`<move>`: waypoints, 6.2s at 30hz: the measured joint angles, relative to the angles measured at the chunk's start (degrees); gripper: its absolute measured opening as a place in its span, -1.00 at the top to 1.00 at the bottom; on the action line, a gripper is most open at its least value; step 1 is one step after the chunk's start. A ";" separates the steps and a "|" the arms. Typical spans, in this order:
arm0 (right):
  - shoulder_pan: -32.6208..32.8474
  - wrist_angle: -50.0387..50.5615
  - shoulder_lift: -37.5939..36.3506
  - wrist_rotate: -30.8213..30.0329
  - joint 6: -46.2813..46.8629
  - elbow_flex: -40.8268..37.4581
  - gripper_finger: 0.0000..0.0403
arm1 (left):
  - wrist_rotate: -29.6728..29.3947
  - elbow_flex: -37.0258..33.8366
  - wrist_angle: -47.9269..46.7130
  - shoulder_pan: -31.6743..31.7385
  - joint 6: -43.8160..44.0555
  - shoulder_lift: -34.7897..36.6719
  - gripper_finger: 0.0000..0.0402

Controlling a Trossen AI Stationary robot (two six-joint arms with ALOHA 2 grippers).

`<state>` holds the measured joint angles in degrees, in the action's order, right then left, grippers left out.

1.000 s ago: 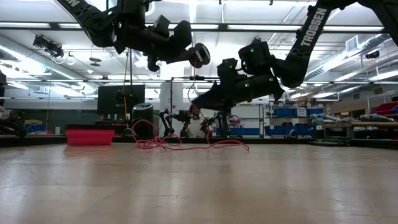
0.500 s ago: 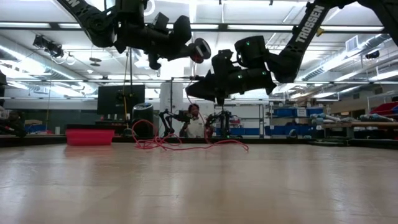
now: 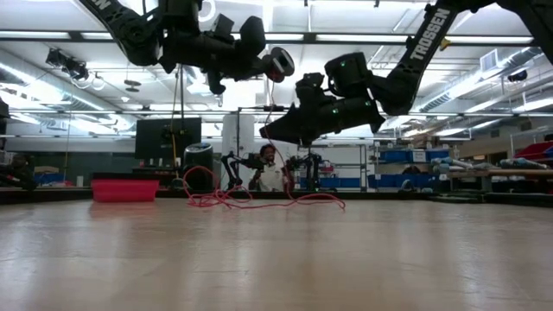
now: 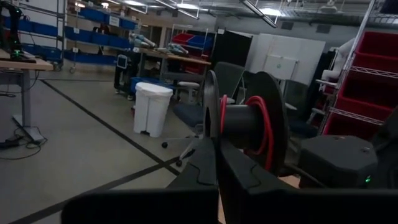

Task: Coil cords
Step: Coil the wire to the spool

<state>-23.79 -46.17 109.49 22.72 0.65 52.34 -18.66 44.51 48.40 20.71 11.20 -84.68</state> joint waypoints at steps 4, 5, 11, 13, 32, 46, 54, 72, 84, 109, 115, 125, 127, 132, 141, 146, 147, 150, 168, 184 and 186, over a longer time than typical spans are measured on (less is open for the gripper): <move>-0.26 1.14 0.00 0.07 -0.83 -0.02 0.56 | -0.02 0.00 0.02 0.00 -0.24 0.00 1.00; -0.33 1.29 0.00 0.21 -0.85 -0.02 0.57 | -0.02 0.00 0.04 0.00 -0.26 0.00 1.00; -0.48 2.07 0.00 1.00 -0.88 -0.04 0.61 | 0.45 0.00 -0.08 -0.01 -0.31 0.00 1.00; -0.58 2.62 0.02 1.09 -0.92 -0.05 0.61 | 0.63 0.00 -0.13 -0.02 -0.34 0.00 1.00; -8.07 10.41 0.07 21.45 1.70 0.59 0.57 | 2.32 0.00 -4.09 0.02 -1.98 -0.01 1.00; -0.23 10.26 0.07 6.92 -5.44 0.59 0.50 | 1.47 0.00 -2.86 1.05 -1.98 -0.02 1.00; 0.06 9.81 0.07 4.73 -6.50 0.61 0.50 | 1.36 0.00 -1.76 1.05 -1.98 -0.02 1.00; -2.01 12.40 0.07 4.91 -7.79 0.64 0.95 | 1.34 -0.01 -2.53 1.05 -3.43 -0.02 1.00; -5.02 18.53 -2.59 4.95 -7.47 0.66 0.99 | 7.52 -0.02 -16.75 1.05 -3.96 -0.02 1.00; -10.97 41.13 -12.24 -4.97 -11.28 0.63 1.00 | 2.28 -0.07 -32.64 2.16 -12.56 9.64 1.00; -13.05 44.24 -12.24 -5.61 -10.93 0.63 1.00 | 2.46 -0.04 -31.36 2.16 -12.76 10.19 1.00; -14.03 44.68 -14.88 -9.90 -11.73 0.63 1.00 | 10.39 -0.04 -39.75 2.16 -14.05 10.19 1.00; -13.94 44.65 -15.71 -9.88 -11.80 0.63 1.00 | 10.40 -0.04 -42.16 2.12 -14.03 10.19 1.00; -13.68 44.06 -16.87 -9.86 -11.83 0.63 1.00 | 14.45 -0.04 -45.06 2.01 -14.00 10.16 1.00; -12.23 40.11 -16.90 -4.22 -11.16 0.61 1.00 | 15.33 -0.04 -53.80 1.75 -15.40 10.16 1.00; -10.88 35.84 -16.88 -2.49 -10.77 0.59 1.00 | 14.82 -0.04 -56.40 1.75 -14.50 10.16 1.00; -10.44 34.62 -16.90 -2.54 -10.76 0.59 1.00 | 14.78 -0.04 -56.57 1.75 -14.13 10.14 1.00; -8.74 31.18 -16.90 -2.94 -10.80 0.59 1.00 | 14.70 -0.04 -57.69 1.75 -13.83 10.14 1.00; 2.05 15.79 -16.87 -3.55 -8.47 0.59 1.00 | 10.67 -0.04 -51.72 1.66 -2.30 10.12 1.00; 5.01 14.90 -16.83 -5.07 -9.78 0.59 1.00 | 5.71 -0.04 -33.51 -0.20 2.58 10.08 1.00; 5.01 15.18 -16.83 -5.07 -10.54 0.57 1.00 | 5.63 -0.04 -31.51 -0.52 2.58 10.08 1.00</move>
<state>-18.79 -30.99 92.66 17.65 -9.89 52.91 -13.04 44.47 16.90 20.19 13.78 -74.61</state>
